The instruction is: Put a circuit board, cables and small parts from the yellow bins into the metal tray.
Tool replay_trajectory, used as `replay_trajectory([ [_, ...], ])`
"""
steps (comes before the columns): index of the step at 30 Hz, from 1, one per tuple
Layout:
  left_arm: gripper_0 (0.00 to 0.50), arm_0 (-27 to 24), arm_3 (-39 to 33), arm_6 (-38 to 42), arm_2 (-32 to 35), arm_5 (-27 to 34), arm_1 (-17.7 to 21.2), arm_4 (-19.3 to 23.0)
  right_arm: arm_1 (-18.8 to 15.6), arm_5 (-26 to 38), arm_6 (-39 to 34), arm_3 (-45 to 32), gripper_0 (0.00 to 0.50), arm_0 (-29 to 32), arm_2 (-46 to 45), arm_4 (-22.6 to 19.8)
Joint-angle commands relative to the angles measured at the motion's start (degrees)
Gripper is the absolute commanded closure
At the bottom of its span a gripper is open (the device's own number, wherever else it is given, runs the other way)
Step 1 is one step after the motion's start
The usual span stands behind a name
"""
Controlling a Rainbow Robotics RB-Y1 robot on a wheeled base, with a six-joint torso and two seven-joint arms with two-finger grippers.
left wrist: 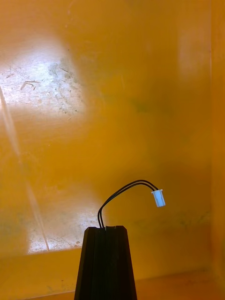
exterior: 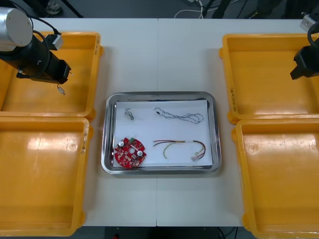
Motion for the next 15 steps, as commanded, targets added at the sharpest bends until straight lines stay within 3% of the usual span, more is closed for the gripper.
replay_trajectory([
  [1,0.5,0.2,-0.1,-3.3,-0.1,-0.6,2.2,-0.8,-3.7,0.2,-2.1,-2.4,0.0,3.1,-5.1,-1.1],
  [8,0.494,1.2,0.0,-3.6,-0.1,-1.4,2.2,-0.3,-4.0,0.2,-3.0,-5.7,0.0,8.5,-10.2,-2.4],
  [9,0.454,1.3,-0.1,-3.7,-0.1,-1.6,2.2,-0.2,-3.9,0.2,-3.1,-6.2,0.0,9.4,-10.7,-2.7],
  [10,0.368,1.5,-0.1,-3.8,-0.1,-1.8,2.2,-0.3,-3.9,0.2,-3.2,-6.9,0.0,10.5,-11.2,-2.9],
  [11,0.312,1.6,-0.1,-3.9,-0.1,-2.0,2.2,-0.2,-3.9,0.2,-3.3,-7.5,0.0,11.1,-11.5,-3.0],
  [13,0.102,1.7,-0.1,-3.9,0.0,-2.1,2.2,-0.4,-3.9,0.2,-3.5,-9.6,0.0,13.5,-12.8,-3.3],
  [15,0.0,1.7,-0.1,-3.9,-0.1,-2.1,2.2,-0.4,-3.9,0.2,-3.6,-11.2,0.0,15.0,-13.6,-3.8],
])
